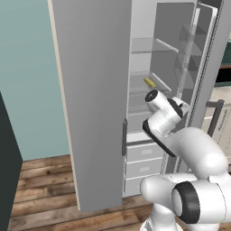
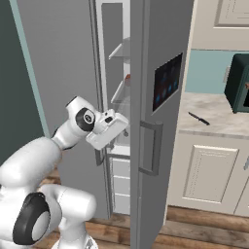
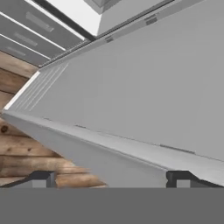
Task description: Retrieve the butter from the fridge and place it on a plate on the dining table. Then retrieve the butter knife by the fridge and place it near the plate.
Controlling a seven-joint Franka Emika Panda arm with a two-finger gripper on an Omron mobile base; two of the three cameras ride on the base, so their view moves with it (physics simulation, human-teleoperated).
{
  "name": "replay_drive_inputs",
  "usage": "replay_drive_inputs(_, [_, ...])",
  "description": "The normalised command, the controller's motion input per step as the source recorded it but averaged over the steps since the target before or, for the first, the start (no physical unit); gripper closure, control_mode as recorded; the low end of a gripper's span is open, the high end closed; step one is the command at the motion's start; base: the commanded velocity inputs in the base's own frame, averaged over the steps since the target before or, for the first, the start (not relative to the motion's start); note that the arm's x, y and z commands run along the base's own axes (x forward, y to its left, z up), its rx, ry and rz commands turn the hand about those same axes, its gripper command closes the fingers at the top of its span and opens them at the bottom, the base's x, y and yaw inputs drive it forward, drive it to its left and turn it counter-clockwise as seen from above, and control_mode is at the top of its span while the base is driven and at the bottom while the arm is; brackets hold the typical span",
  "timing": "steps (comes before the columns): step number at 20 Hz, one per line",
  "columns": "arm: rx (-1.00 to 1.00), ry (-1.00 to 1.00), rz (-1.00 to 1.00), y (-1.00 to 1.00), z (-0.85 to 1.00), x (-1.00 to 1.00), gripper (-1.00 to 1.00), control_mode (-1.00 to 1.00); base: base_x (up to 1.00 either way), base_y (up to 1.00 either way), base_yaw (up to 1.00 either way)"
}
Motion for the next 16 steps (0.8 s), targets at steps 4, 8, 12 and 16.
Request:
replay_drive_inputs(4, [-0.02, 0.06, 0.00, -0.37, -0.28, 0.24, -1.00, -1.00, 0.00, 0.00, 0.00])
replay_drive_inputs(8, [-0.03, 0.07, 0.00, -0.40, -0.21, 0.11, -1.00, -1.00, 0.00, 0.00, 0.00])
replay_drive_inputs(12, [-0.07, 0.03, 0.00, -0.41, -0.10, 0.00, -1.00, -1.00, 0.00, 0.00, 0.00])
replay_drive_inputs(16, [-0.06, 0.03, 0.00, -0.58, -0.01, 0.00, -1.00, -1.00, 0.00, 0.00, 0.00])
